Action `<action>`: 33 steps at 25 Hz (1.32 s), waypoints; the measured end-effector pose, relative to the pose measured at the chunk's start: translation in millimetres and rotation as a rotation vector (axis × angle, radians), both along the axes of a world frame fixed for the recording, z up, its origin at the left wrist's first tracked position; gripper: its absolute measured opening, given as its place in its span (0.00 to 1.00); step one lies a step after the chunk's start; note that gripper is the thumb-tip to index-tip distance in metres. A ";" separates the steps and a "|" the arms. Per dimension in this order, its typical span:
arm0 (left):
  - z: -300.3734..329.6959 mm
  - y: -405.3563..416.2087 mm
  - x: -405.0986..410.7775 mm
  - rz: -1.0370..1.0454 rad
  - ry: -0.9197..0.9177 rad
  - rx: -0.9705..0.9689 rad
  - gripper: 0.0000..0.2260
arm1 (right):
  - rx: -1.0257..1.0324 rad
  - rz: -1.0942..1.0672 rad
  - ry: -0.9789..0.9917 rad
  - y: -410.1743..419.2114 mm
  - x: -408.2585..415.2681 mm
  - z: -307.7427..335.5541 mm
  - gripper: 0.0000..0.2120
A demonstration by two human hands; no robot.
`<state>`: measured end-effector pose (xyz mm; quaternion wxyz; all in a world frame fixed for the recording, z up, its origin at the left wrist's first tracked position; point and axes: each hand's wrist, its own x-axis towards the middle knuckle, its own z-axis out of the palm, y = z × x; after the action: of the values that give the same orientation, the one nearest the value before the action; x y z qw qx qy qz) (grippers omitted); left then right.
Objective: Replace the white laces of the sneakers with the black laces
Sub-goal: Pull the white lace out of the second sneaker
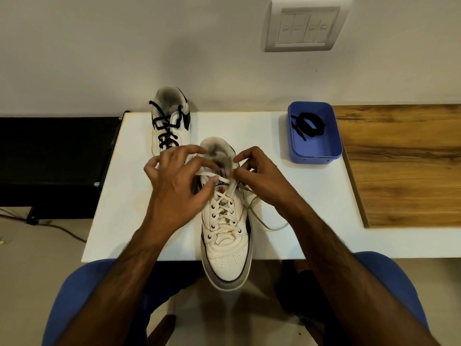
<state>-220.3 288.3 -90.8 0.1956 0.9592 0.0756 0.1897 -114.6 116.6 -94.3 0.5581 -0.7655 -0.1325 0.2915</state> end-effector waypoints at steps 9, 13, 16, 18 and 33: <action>6.9 9.1 -2.6 0.204 -0.156 -0.121 0.04 | -0.034 0.008 -0.019 -0.7 0.3 1.4 0.11; 8.5 18.8 -5.7 0.253 -0.109 -0.019 0.05 | -0.046 0.004 -0.027 0.7 -1.0 2.0 0.11; 4.3 24.6 -5.9 0.306 0.041 0.050 0.06 | -0.038 0.011 -0.021 0.7 -2.8 4.2 0.10; 3.0 29.0 -7.8 0.286 0.159 0.064 0.09 | -0.024 0.032 -0.051 0.3 -4.8 6.1 0.07; -2.8 12.0 -2.5 0.026 0.218 -0.512 0.07 | -0.348 0.236 -0.687 11.6 -31.2 9.7 0.05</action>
<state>-222.8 300.3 -93.6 0.4197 0.8923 0.1541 0.0625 -145.8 128.2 -84.6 0.3061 -0.8809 -0.3471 0.0989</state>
